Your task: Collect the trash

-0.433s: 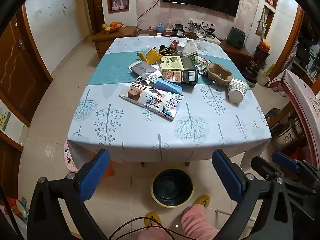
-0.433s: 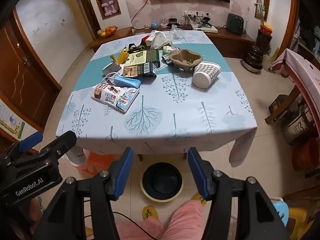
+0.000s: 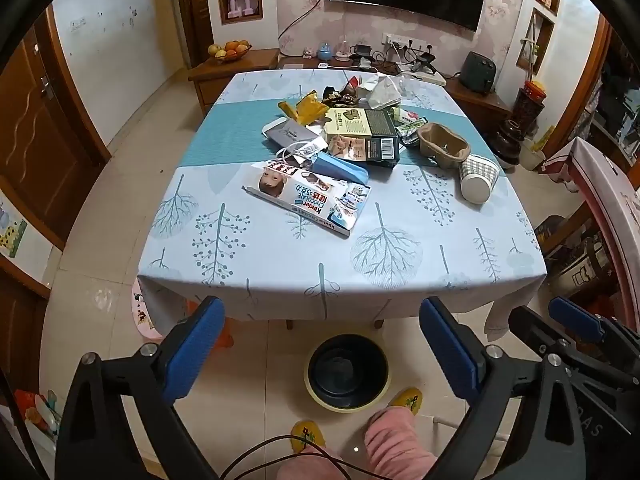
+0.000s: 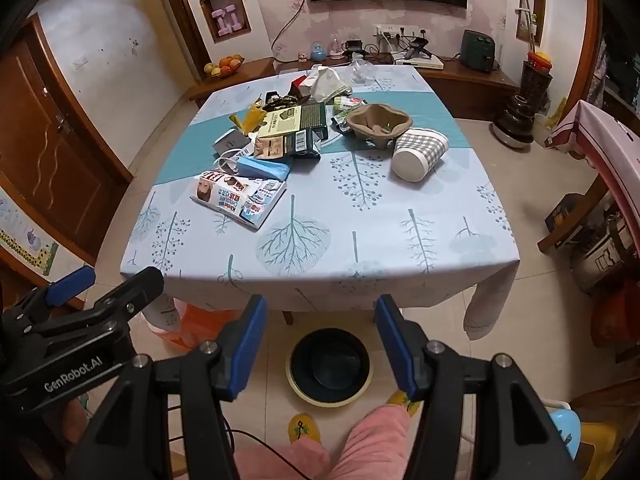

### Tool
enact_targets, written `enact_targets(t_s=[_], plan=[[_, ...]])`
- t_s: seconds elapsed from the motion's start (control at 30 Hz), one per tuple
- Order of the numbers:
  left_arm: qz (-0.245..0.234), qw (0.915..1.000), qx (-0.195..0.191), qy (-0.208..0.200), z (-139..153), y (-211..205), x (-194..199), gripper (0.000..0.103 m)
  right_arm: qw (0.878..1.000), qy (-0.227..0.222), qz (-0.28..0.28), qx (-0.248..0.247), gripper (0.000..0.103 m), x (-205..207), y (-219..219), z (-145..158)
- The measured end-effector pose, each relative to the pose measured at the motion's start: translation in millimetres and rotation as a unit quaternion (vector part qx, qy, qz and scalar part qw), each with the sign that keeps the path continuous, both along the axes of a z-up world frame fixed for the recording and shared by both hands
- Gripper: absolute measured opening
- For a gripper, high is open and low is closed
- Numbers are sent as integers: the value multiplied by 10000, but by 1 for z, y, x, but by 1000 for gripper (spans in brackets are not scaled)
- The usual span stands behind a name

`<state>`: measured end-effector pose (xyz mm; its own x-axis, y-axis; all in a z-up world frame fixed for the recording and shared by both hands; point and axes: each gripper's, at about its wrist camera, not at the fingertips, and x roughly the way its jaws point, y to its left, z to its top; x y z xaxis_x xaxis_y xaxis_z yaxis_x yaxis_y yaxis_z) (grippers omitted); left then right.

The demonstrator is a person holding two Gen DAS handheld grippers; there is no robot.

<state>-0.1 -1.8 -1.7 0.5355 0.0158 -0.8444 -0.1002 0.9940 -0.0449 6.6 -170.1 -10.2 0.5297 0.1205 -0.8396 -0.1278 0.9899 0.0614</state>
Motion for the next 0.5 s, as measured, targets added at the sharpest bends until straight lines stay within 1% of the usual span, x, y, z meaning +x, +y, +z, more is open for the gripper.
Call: enact_targets(t_s=[0.1, 0.23, 0.43, 0.5], plan=[[-5, 10000, -18, -24, 5, 8, -9, 94, 10000, 14, 37, 31, 57, -2, -4, 4], [15, 10000, -70, -14, 2, 7, -4, 93, 9999, -28, 98, 57, 57, -3, -3, 7], [47, 9998, -192, -102, 7, 10, -8, 93, 9999, -47, 134, 69, 57, -4, -3, 9], [49, 9998, -169, -97, 7, 9, -9, 93, 9999, -60, 123, 72, 57, -5, -2, 10]])
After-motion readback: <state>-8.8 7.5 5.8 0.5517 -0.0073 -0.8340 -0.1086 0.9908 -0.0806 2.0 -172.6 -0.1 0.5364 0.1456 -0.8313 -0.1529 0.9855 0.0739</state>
